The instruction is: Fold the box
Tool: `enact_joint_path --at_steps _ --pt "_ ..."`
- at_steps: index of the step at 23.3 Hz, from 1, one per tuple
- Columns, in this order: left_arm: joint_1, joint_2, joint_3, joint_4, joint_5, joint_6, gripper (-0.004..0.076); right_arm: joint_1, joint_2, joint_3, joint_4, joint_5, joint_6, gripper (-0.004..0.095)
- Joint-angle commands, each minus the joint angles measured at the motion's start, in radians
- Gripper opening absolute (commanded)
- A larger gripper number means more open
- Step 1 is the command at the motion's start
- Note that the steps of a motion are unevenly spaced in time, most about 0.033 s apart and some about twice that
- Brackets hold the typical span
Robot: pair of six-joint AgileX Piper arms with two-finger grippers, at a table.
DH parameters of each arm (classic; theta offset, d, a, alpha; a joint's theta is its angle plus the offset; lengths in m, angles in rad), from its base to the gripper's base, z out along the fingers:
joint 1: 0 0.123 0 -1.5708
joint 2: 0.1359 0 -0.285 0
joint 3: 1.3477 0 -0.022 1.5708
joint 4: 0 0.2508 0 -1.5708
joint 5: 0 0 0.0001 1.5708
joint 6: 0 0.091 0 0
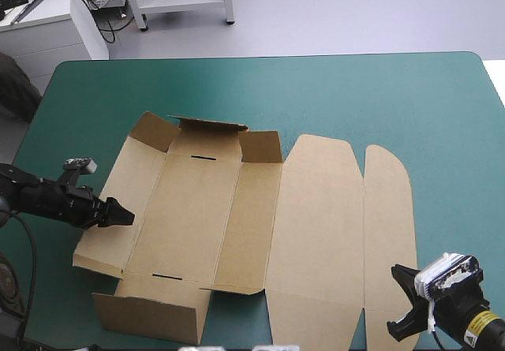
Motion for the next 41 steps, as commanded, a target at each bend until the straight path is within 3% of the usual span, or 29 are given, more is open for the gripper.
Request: enact_joint_path --at_steps 1,3,10,15,18,32,35,39,41 --pt "0.003 -0.029 -0.02 -0.078 0.078 0.017 0.0484 -0.003 0.008 -0.026 -0.005 -0.072 0.0 -0.002" --pt "0.003 -0.029 -0.02 -0.08 0.088 0.017 0.0433 -0.003 0.008 -0.026 -0.005 -0.072 0.0 -0.002" --pt "-0.001 -0.029 -0.02 -0.08 0.111 0.001 0.0126 -0.003 0.008 -0.026 -0.005 -0.072 0.0 -0.002" --pt "-0.07 -0.029 -0.02 -0.004 0.111 -0.015 0.0081 -0.003 0.008 -0.026 -0.005 -0.072 0.0 -0.002" --pt "-0.167 -0.029 -0.026 0.035 0.03 -0.015 -0.001 -0.003 0.008 -0.026 -0.005 -0.074 0.0 -0.002" --pt "-0.408 -0.029 -0.496 0.342 -0.061 -0.056 -0.001 -0.003 0.008 -0.026 -0.005 -0.074 0.0 -0.002" --pt "-0.484 -0.029 -0.569 0.454 -0.102 -0.056 -0.001 -0.003 0.008 -0.026 -0.005 -0.074 0.0 -0.002" --pt "-0.655 -0.017 -0.663 0.612 -0.251 -0.051 -0.001 -0.003 0.008 -0.026 -0.005 -0.074 0.0 -0.002" --pt "-0.753 0.006 -0.685 0.744 -0.259 -0.049 -0.001 -0.003 0.008 -0.026 -0.005 -0.074 0.004 -0.002"
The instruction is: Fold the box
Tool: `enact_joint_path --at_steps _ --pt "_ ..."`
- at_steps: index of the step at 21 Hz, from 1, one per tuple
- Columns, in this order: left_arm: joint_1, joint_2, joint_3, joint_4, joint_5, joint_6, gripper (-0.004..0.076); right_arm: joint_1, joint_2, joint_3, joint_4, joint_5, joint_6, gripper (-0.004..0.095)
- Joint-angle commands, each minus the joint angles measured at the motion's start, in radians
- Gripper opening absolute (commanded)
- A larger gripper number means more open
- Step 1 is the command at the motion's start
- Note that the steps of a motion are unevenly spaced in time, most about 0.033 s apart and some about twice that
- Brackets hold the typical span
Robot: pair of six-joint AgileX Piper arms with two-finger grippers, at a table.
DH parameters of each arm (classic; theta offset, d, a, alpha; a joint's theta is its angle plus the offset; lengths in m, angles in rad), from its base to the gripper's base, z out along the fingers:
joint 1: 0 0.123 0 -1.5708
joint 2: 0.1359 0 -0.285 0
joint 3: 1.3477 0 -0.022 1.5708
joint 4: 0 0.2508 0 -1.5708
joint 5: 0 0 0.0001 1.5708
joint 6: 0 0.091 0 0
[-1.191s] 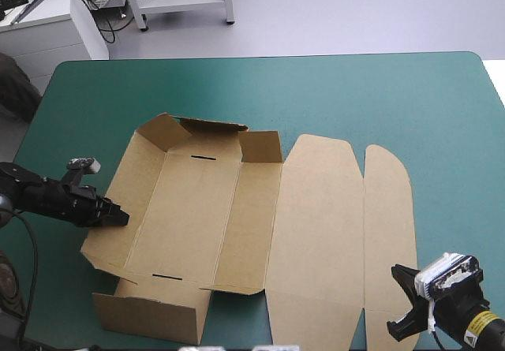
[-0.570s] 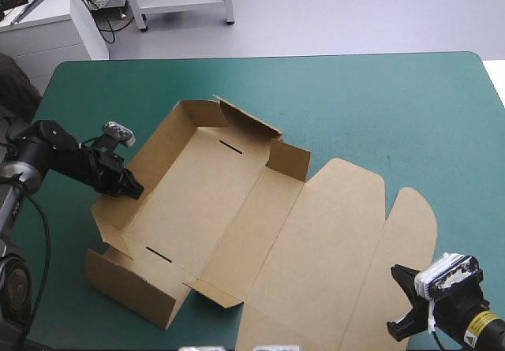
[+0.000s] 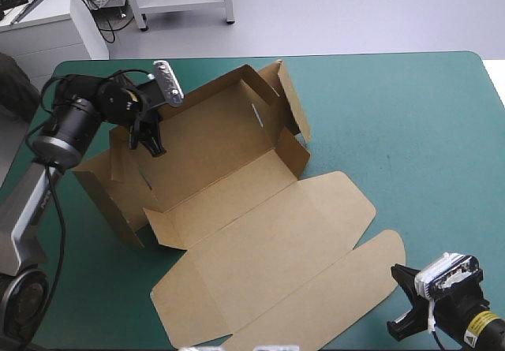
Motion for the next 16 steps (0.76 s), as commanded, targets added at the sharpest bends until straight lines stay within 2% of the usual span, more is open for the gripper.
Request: enact_joint_path --at_steps 1,6,9,13,16 --pt "-0.107 -0.015 -0.049 0.151 -0.07 0.001 -0.001 -0.003 0.008 -0.026 -0.008 -0.07 0.002 -0.002" --pt "-0.324 0.006 -0.049 0.337 -0.103 -0.003 -0.001 -0.003 0.008 -0.026 -0.008 -0.07 0.002 -0.002" --pt "-0.441 -0.01 -0.047 0.448 -0.103 -0.061 -0.001 -0.003 0.008 -0.026 -0.008 -0.07 0.002 -0.002" --pt "-0.517 -0.05 0.007 0.498 -0.1 -0.07 -0.001 -0.003 0.008 -0.026 -0.008 -0.07 0.002 -0.002" --pt "-0.537 -0.089 0.072 0.521 -0.147 -0.088 -0.001 -0.003 0.008 -0.026 -0.008 -0.07 0.007 -0.002"
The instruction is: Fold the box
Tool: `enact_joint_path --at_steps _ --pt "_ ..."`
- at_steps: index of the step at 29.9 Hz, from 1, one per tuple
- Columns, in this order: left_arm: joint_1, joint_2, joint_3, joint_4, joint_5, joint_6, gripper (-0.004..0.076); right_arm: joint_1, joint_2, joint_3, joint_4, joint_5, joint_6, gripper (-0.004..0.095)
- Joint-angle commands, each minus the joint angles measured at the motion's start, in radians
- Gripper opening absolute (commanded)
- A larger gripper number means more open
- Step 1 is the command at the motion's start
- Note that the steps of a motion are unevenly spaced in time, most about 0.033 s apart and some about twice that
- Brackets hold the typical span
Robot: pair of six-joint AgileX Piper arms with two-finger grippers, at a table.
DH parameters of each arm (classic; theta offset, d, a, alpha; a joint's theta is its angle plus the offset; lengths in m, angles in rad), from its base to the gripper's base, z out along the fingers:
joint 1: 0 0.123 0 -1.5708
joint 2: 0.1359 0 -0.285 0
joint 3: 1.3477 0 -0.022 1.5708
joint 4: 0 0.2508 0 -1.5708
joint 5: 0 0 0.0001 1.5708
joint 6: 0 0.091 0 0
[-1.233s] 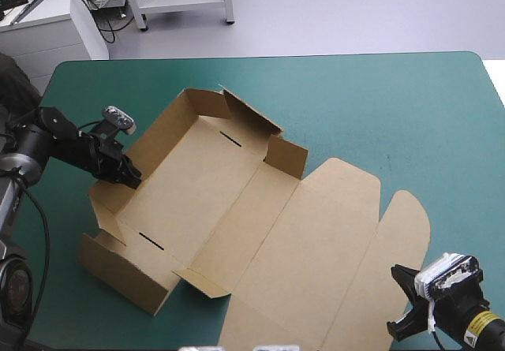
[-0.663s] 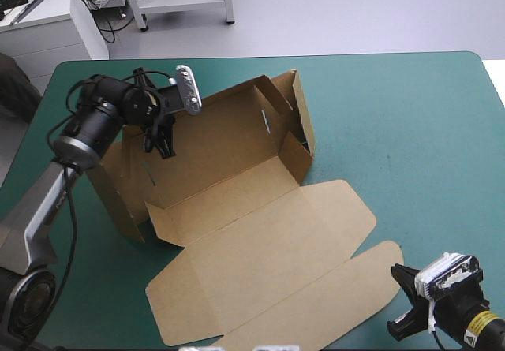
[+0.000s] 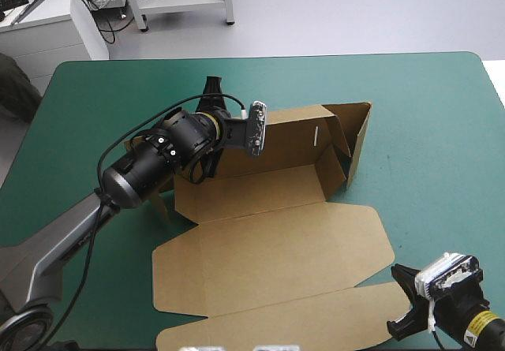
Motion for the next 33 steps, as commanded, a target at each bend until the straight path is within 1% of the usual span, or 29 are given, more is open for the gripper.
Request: enact_joint_path --at_steps 1,3,10,17,19,26,29,32,33 --pt "-0.028 -0.084 0.049 0.054 -0.078 -0.022 -0.001 -0.003 0.008 -0.026 -0.008 -0.07 0.002 -0.002" --pt "-0.041 -0.122 0.106 0.082 -0.134 -0.047 -0.001 -0.003 0.008 -0.026 -0.008 -0.07 0.002 -0.002" --pt "-0.051 -0.249 0.305 0.162 -0.325 -0.051 -0.001 -0.003 0.008 -0.026 -0.008 -0.07 0.002 -0.0019" --pt "-0.048 -0.299 0.39 0.176 -0.515 -0.059 -0.001 -0.003 0.008 -0.026 -0.008 -0.07 0.03 -0.0019" --pt "-0.038 -0.286 0.391 0.19 -0.543 -0.059 -0.001 -0.003 0.008 -0.026 -0.008 -0.07 0.031 -0.0019" --pt "0.03 -0.195 0.391 0.218 -0.547 -0.077 -0.001 -0.003 0.008 -0.026 -0.008 -0.07 0.031 -0.0019" --pt "0.039 -0.164 0.391 0.229 -0.574 -0.08 -0.001 -0.003 0.008 -0.026 -0.008 -0.07 0.031 -0.0019" --pt "0.039 -0.144 0.391 0.31 -0.625 -0.144 -0.001 -0.003 0.008 -0.026 -0.013 -0.07 0.031 -0.0019" --pt "0.039 -0.139 0.391 0.345 -0.638 -0.192 -0.001 -0.003 0.008 -0.026 -0.013 -0.07 0.031 -0.0019"
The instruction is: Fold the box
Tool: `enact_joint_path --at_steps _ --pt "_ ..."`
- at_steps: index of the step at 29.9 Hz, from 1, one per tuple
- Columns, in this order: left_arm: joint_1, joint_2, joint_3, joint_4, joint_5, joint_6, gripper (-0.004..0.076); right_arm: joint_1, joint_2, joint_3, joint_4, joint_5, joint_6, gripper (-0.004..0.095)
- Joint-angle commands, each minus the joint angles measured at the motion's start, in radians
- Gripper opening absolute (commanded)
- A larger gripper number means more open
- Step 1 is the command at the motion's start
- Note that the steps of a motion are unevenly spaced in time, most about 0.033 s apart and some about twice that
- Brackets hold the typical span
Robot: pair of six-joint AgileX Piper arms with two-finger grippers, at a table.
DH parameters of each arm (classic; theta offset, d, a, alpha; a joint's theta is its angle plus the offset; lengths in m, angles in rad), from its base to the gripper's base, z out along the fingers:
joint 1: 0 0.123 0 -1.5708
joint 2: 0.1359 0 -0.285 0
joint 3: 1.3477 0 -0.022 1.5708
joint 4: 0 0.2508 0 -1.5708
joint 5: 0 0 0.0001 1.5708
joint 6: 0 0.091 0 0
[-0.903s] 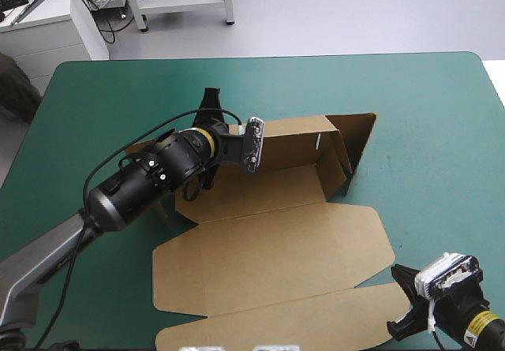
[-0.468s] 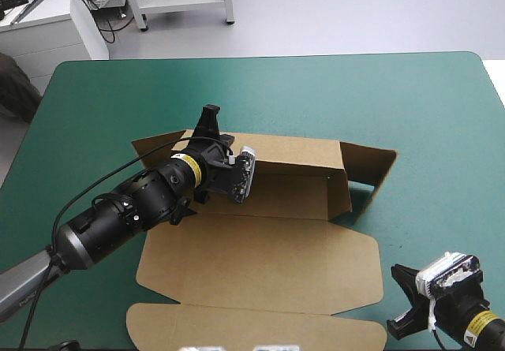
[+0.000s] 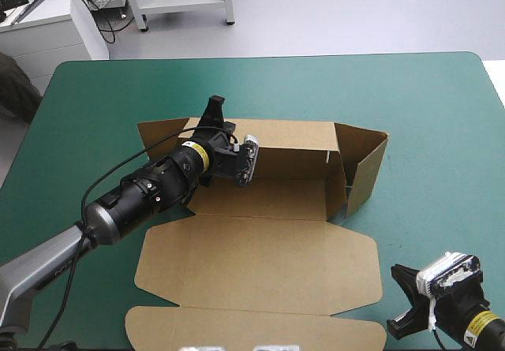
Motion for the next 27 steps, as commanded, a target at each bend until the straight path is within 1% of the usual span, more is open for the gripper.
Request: enact_joint_path --at_steps 1,5,8,12,16,18,19,21,23,26,27 --pt "-0.005 -0.005 -0.019 0.104 -0.069 -0.105 -0.001 -0.003 0.008 -0.027 -0.013 -0.069 -0.002 -0.0019" --pt "-0.005 0.002 -0.019 0.228 -0.059 -0.226 -0.001 -0.003 0.008 -0.027 -0.016 -0.069 -0.002 -0.0019" --pt "-0.005 0.002 -0.017 0.278 -0.052 -0.279 -0.001 -0.003 0.008 -0.027 -0.027 -0.069 -0.002 -0.0019" --pt "-0.005 0.002 -0.012 0.282 -0.018 -0.289 -0.001 -0.003 0.008 -0.027 -0.04 -0.071 -0.002 -0.0018" --pt "-0.005 0.002 0.018 0.282 -0.014 -0.291 -0.001 -0.003 0.008 -0.027 -0.061 -0.07 0.006 -0.0012" --pt "-0.005 0.002 0.037 0.287 -0.014 -0.297 -0.001 -0.003 0.008 -0.027 -0.057 -0.07 0.006 0.0036" --pt "-0.005 0.002 0.047 0.295 -0.014 -0.311 -0.001 -0.003 0.008 -0.027 -0.052 -0.064 0.006 0.0081" --pt "-0.005 0.002 0.068 0.341 -0.016 -0.362 -0.001 -0.003 0.008 -0.027 -0.052 -0.062 0.015 0.0189" --pt "-0.005 0.002 0.077 0.418 -0.011 -0.45 -0.001 -0.003 0.008 -0.027 -0.052 -0.062 0.016 0.034" --pt "-0.005 -0.001 0.077 0.513 -0.002 -0.549 -0.001 -0.003 0.008 -0.027 -0.055 -0.062 0.023 0.0482" --pt "-0.005 -0.003 0.077 0.539 0.0 -0.563 -0.001 -0.003 0.008 -0.027 -0.057 -0.062 0.035 0.0497"
